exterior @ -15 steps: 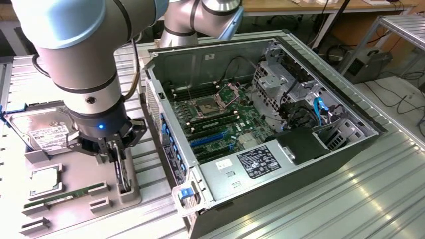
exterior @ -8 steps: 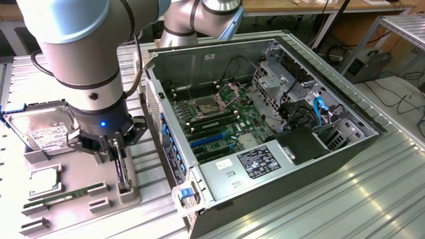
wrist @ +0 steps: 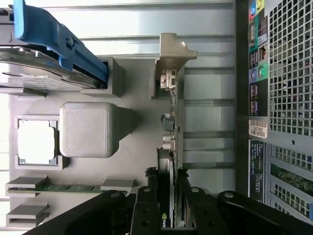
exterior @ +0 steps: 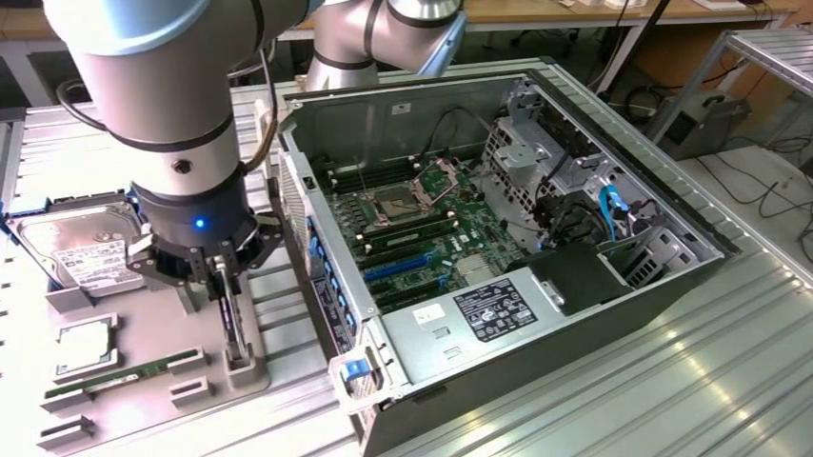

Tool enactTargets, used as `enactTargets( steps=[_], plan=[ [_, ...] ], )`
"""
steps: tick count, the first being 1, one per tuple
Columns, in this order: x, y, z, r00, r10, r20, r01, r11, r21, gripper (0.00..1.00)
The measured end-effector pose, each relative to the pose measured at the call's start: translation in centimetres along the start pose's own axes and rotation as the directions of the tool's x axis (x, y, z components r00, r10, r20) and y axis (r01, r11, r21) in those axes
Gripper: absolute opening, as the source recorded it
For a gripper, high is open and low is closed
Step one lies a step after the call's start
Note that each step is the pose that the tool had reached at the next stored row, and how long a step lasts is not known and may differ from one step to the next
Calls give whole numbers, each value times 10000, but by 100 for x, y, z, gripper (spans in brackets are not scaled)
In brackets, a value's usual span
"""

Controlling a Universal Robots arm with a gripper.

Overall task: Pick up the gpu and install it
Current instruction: 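Pick up the gpu and move the gpu toward the slot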

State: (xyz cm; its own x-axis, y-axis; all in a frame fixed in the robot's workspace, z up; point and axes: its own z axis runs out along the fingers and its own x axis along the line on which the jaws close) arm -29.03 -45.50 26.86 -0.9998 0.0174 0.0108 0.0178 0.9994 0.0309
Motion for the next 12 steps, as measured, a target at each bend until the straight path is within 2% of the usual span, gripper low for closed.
enactTargets(
  steps=[3, 5, 6, 12],
  plan=[
    [-18, 4, -102, 10000, 0, 0, 0, 10000, -8, 26],
    [-29, 7, -207, 10000, 0, 0, 0, 10000, -11, 26],
    [-40, 10, -344, 10000, -1, 0, 1, 10000, -15, 26],
    [-87, -6, -685, 10000, 0, 0, 0, 10000, -15, 26]
  ],
)
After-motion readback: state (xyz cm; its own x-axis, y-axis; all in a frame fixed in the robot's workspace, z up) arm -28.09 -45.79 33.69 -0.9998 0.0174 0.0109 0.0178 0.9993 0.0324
